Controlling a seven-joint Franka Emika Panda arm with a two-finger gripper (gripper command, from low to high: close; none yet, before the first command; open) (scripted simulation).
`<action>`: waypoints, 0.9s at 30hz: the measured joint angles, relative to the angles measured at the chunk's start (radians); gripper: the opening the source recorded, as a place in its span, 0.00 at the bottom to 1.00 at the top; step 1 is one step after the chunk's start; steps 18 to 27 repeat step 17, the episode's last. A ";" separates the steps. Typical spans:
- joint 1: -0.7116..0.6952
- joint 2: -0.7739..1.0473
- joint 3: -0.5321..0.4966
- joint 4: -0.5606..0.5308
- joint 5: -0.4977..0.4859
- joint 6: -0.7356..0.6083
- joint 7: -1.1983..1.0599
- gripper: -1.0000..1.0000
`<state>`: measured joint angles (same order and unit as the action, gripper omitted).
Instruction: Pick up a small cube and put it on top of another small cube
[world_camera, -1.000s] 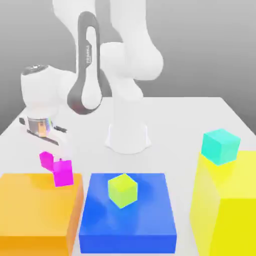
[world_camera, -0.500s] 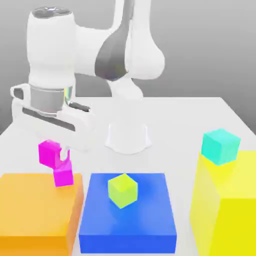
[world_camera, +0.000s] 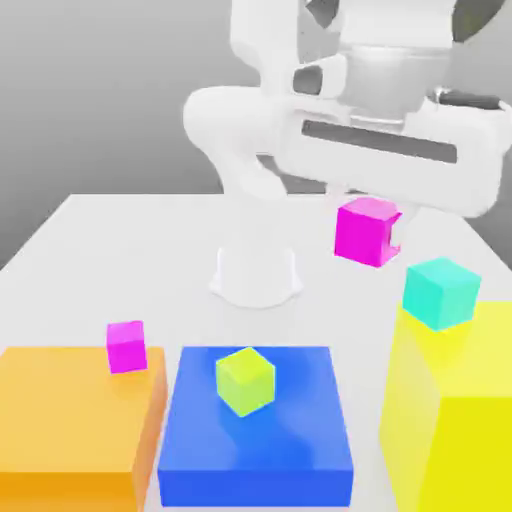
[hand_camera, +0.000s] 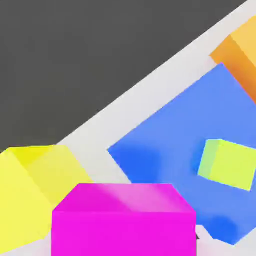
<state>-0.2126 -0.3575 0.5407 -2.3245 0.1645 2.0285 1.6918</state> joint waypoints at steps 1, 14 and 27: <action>0.014 -0.009 0.019 0.014 0.017 -0.024 0.038 0.00; 0.020 0.053 0.080 -0.086 0.046 0.121 0.105 1.00; 0.023 0.009 0.057 -0.020 0.053 0.015 0.094 1.00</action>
